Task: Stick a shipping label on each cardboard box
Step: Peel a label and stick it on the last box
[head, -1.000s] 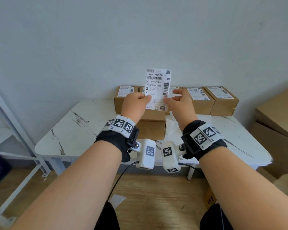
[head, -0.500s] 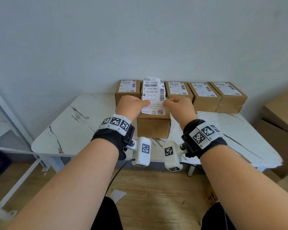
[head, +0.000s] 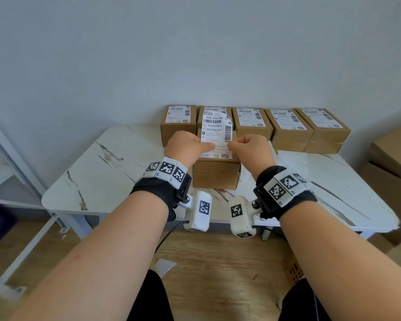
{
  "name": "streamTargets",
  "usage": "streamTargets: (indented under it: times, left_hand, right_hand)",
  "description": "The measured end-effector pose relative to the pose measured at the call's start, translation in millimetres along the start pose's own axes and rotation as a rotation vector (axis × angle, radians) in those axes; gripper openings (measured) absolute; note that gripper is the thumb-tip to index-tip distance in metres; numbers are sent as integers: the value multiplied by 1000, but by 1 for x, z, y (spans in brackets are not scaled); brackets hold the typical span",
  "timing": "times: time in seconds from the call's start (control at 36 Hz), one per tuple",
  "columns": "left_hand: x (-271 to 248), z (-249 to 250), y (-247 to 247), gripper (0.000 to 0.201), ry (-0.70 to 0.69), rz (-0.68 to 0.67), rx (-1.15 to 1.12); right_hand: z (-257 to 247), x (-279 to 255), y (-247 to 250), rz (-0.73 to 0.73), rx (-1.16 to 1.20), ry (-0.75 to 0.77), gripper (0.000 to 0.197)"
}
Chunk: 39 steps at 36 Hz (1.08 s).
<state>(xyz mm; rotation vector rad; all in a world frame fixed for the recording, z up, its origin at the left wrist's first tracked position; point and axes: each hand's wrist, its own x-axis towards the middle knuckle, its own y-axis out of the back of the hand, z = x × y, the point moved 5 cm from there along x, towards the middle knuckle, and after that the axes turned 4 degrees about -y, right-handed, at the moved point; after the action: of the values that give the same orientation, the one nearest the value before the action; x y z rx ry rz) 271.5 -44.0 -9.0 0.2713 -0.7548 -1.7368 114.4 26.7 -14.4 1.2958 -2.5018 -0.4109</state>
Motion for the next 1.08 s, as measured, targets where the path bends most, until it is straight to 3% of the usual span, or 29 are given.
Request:
streamTargets:
  times: [0.36, 0.56, 0.81, 1.0, 1.08]
  left_hand:
    - [1, -2, -6, 30, -33, 42, 125]
    - [-3, 0, -8, 32, -134, 108, 241]
    - [-8, -3, -11, 29, -145, 142, 254]
    - [-8, -8, -6, 56, -79, 133, 137]
    - [-9, -6, -6, 59, -95, 148, 117]
  right_hand:
    - [3, -1, 0, 9, -25, 18, 23]
    - [3, -2, 0, 21, -46, 25, 23]
    - [4, -3, -3, 30, -113, 45, 8]
    - [6, -3, -4, 22, -106, 56, 7]
    - [6, -2, -4, 22, -98, 54, 8]
